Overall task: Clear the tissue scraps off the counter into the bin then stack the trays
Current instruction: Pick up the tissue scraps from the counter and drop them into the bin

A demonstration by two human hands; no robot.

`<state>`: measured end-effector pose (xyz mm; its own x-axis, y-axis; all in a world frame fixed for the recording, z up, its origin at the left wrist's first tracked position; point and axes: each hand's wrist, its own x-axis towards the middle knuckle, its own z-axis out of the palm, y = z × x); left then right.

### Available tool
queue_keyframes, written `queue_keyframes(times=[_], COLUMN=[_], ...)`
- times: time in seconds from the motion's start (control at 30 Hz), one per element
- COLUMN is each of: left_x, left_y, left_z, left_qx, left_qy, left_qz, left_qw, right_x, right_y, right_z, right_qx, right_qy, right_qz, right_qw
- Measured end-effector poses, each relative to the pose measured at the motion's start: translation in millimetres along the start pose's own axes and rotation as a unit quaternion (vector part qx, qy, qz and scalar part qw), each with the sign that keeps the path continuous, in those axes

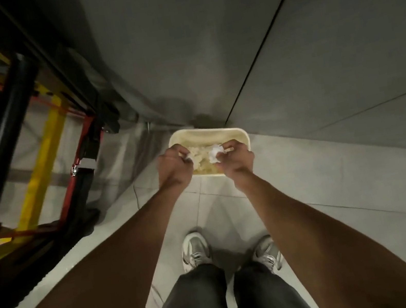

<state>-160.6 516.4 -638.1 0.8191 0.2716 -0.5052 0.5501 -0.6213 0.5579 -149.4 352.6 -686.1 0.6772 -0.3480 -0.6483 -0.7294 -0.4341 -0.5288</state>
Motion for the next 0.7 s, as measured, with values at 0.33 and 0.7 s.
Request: queue_keyframes(times=[0.33, 0.7], left_x=[-5.7, -150.8], left_y=[-13.2, 114.0], left_z=[-7.0, -192.5], left_qx=[0.084, 0.058], left_qy=[-0.067, 0.060], left_qz=[0.013, 0.158], left_qw=[0.994, 0.984], right_x=[-29.9, -217.3], right_y=[-21.1, -134.4], right_z=[-11.5, -172.9], right_qx=[-0.092, -0.119], right_qy=[-0.055, 0.013], right_qz=[-0.087, -0.268], right_qw=[0.990, 0.956])
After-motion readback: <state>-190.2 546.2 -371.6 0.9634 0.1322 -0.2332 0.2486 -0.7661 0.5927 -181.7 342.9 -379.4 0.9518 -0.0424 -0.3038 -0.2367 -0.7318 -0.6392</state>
